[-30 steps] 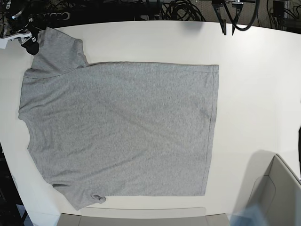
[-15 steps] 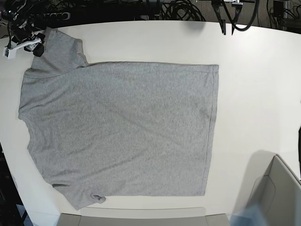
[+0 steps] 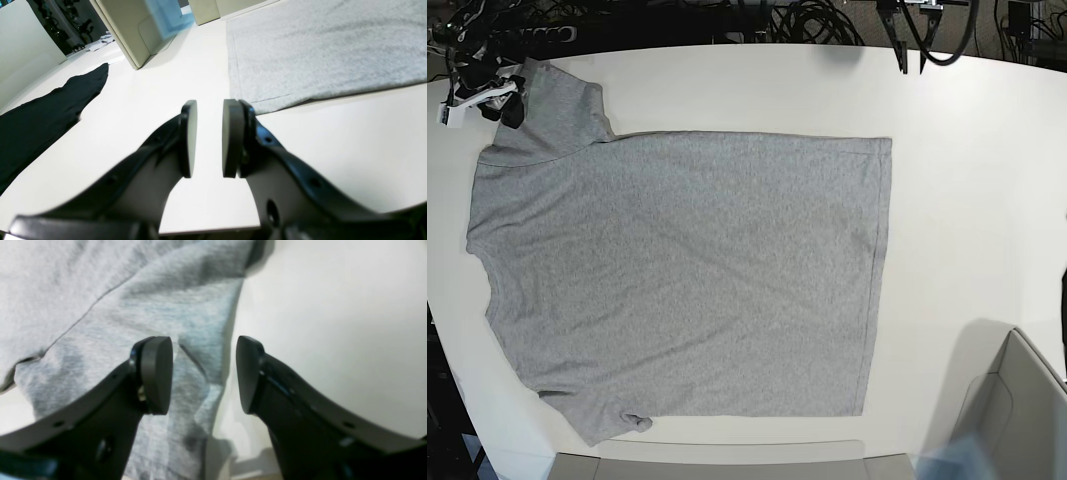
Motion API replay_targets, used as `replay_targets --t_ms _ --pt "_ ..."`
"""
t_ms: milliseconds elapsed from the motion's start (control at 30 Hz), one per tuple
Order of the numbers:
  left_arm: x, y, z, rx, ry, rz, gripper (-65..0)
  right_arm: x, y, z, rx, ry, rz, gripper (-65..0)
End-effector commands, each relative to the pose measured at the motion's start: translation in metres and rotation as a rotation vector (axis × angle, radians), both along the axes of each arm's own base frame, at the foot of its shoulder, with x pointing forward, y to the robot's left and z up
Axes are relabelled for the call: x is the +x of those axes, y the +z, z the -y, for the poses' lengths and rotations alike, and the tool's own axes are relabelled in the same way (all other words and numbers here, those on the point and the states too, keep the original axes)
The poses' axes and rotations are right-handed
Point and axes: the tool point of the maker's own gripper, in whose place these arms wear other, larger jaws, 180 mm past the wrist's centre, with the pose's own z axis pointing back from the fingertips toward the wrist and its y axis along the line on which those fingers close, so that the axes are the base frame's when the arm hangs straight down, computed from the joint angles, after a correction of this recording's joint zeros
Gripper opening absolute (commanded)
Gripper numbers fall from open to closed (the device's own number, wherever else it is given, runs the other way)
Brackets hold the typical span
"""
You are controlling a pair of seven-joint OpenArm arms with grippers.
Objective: Fold the T-shirt properly
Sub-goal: 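Lower the right gripper to the shirt's shoulder corner by the collar, then lower the left gripper to the other shoulder corner and grasp both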
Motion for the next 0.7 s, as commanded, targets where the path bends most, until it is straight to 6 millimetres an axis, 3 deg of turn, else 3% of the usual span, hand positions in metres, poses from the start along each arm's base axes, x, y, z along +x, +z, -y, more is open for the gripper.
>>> replay_targets --t_ms 0,200,400,567,667 --pt "-0.001 0.009 0.0 0.006 0.0 0.025 -50.5 -0.034 -0.029 -0.015 0.029 0.055 -0.201 -34.1" --pt "0.021 0.008 0.003 -0.026 0.027 -0.039 -50.4 -0.064 -0.043 -0.033 0.077 0.179 -0.37 -34.1" --pt "0.055 0.031 0.039 -0.155 0.002 -0.064 -50.1 -0.076 -0.048 -0.041 0.084 0.228 -0.438 -34.1" --pt "0.091 0.047 0.06 -0.475 -0.025 -0.131 -44.6 -0.077 -0.044 -0.046 0.06 0.262 -0.441 -34.1" --pt "0.107 0.035 0.062 -0.692 -0.023 -0.249 -43.6 -0.077 -0.039 -0.043 0.038 0.268 -0.44 -34.1"
